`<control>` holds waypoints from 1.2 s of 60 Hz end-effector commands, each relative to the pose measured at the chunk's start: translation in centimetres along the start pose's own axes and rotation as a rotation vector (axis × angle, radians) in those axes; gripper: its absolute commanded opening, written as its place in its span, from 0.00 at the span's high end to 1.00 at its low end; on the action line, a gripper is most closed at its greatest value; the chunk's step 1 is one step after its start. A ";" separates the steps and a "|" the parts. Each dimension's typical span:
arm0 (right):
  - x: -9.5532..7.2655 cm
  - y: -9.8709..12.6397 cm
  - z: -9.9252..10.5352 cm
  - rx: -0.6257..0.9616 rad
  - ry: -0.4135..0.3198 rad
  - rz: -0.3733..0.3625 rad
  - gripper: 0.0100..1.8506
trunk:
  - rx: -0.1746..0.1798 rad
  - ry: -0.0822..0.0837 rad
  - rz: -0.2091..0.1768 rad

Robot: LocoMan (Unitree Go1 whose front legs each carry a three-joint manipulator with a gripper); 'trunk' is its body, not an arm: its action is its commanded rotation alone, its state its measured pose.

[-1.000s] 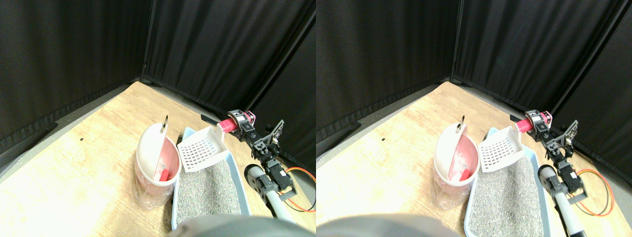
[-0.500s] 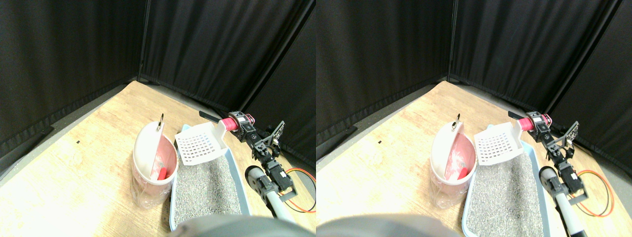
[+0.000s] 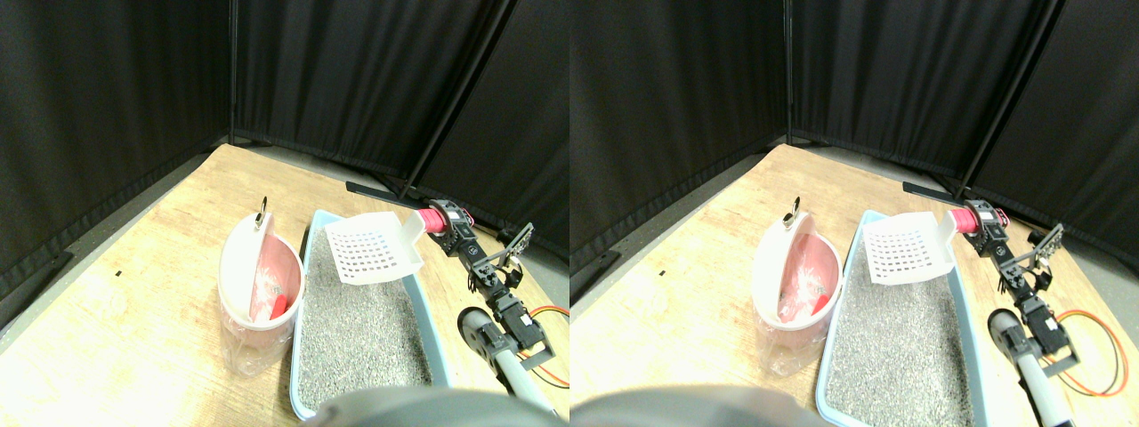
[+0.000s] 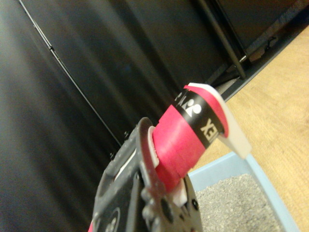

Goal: Scoop (unimanual)

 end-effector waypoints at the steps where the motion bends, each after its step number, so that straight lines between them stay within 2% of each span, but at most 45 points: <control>1: -0.1 -0.6 0.7 0.024 -0.077 0.002 0.98 | -0.014 0.003 -0.020; 17: -2.5 -3.8 -0.5 0.066 -0.073 -0.073 0.98 | 0.016 0.006 -0.063; 33: -4.4 -5.7 -2.6 0.100 -0.081 -0.100 0.98 | 0.027 0.006 -0.083; 46: -5.9 -6.1 -4.6 0.151 -0.051 -0.149 0.98 | 0.032 0.010 -0.091; 51: -6.0 -6.1 -4.7 0.153 -0.052 -0.149 0.98 | 0.033 0.011 -0.092; 52: -6.2 -6.1 -5.6 0.158 -0.073 -0.139 0.98 | 0.035 0.012 -0.095; 58: -6.5 -6.1 -6.3 0.170 -0.073 -0.130 0.98 | 0.037 0.014 -0.098; 72: -7.0 -6.2 -7.9 0.203 -0.039 -0.166 0.98 | 0.045 0.022 -0.110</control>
